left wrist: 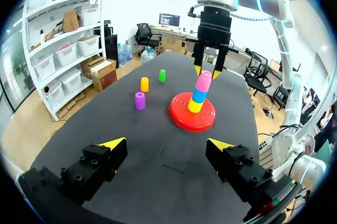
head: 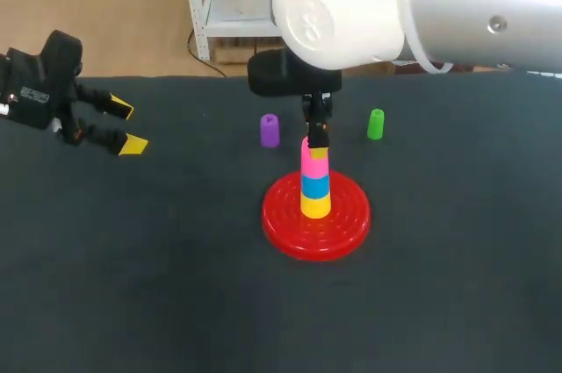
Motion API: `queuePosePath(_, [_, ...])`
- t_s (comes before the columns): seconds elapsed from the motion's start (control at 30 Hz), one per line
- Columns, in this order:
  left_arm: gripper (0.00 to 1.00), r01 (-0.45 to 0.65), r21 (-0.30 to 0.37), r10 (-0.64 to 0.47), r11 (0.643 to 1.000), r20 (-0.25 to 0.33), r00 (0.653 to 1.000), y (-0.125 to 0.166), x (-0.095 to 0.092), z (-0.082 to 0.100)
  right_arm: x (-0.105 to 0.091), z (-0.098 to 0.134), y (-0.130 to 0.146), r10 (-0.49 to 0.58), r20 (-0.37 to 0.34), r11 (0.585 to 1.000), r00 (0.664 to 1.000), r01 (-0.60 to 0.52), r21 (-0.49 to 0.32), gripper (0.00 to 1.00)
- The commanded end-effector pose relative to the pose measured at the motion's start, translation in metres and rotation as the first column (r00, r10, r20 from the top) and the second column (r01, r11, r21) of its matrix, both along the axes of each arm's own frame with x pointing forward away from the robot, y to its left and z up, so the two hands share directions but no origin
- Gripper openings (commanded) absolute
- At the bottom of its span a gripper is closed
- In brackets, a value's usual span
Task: Pick up and stack the cylinders on the red base in this order: pink,purple,orange,green
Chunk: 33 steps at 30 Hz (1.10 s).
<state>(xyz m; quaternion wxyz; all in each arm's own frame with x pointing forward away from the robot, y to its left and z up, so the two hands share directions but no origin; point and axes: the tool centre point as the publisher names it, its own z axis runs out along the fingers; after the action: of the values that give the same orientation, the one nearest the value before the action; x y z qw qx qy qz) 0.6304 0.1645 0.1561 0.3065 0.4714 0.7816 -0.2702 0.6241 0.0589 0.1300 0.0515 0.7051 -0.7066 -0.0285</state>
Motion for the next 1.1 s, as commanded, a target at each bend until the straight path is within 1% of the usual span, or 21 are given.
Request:
queuePosePath(0.03, [1.0, 0.002, -0.003, -0.002, 1.0, 0.003, 1.0, 0.001, 0.0, -0.001, 0.0, -0.001, -0.002, -0.023, 0.026, 0.999, 0.999, 0.022, 0.041, 1.0])
queuePosePath(0.13, [1.0, 0.002, -0.003, -0.002, 1.0, 0.003, 1.0, 0.001, 0.0, -0.001, 0.003, 0.015, 0.0, -0.034, 0.049, 0.996, 0.998, 0.03, 0.08, 1.0])
queuePosePath(0.23, [1.0, 0.002, -0.003, -0.002, 1.0, 0.003, 1.0, 0.001, 0.0, -0.001, 0.006, 0.031, 0.004, -0.039, 0.057, 0.992, 0.998, 0.033, 0.118, 1.0])
queuePosePath(0.37, [1.0, 0.002, -0.003, -0.002, 1.0, 0.003, 1.0, 0.001, 0.0, -0.001, 0.012, 0.051, 0.01, -0.04, 0.08, 0.989, 0.996, 0.028, 0.142, 1.0])
queuePosePath(0.43, [1.0, 0.002, -0.003, -0.002, 1.0, 0.003, 1.0, 0.001, 0.0, -0.001, 0.02, 0.055, 0.011, -0.034, 0.089, 0.991, 0.995, 0.022, 0.134, 1.0])
queuePosePath(0.53, [1.0, 0.002, -0.003, -0.002, 1.0, 0.003, 1.0, 0.001, 0.0, -0.001, 0.04, 0.053, 0.008, -0.027, 0.089, 0.991, 0.996, 0.015, 0.133, 1.0])
queuePosePath(0.67, [1.0, 0.002, -0.003, -0.002, 1.0, 0.003, 1.0, 0.001, 0.0, -0.001, 0.074, 0.042, -0.002, 0.027, 0.083, 0.993, 0.996, -0.036, 0.109, 1.0])
queuePosePath(0.73, [1.0, 0.002, -0.003, -0.002, 1.0, 0.003, 1.0, 0.001, 0.0, -0.001, 0.093, 0.035, -0.01, 0.067, 0.082, 0.993, 0.994, -0.075, 0.091, 1.0])
queuePosePath(0.8, [1.0, 0.002, -0.003, -0.002, 1.0, 0.003, 1.0, 0.001, 0.0, -0.001, 0.111, 0.03, -0.016, 0.105, 0.076, 0.989, 0.992, -0.112, 0.093, 1.0])
queuePosePath(0.9, [1.0, 0.002, -0.003, -0.002, 1.0, 0.003, 1.0, 0.001, 0.0, -0.001, 0.135, 0.024, -0.022, 0.192, 0.078, 0.977, 0.978, -0.199, 0.084, 1.0])
queuePosePath(1.03, [1.0, 0.002, -0.003, -0.002, 1.0, 0.003, 1.0, 0.001, 0.0, -0.001, 0.158, 0.019, -0.024, 0.283, 0.071, 0.954, 0.957, -0.288, 0.085, 1.0])
queuePosePath(1.1, [1.0, 0.002, -0.003, -0.002, 1.0, 0.003, 1.0, 0.001, 0.0, -0.001, 0.165, 0.018, -0.022, 0.308, 0.067, 0.945, 0.949, -0.314, 0.096, 1.0])
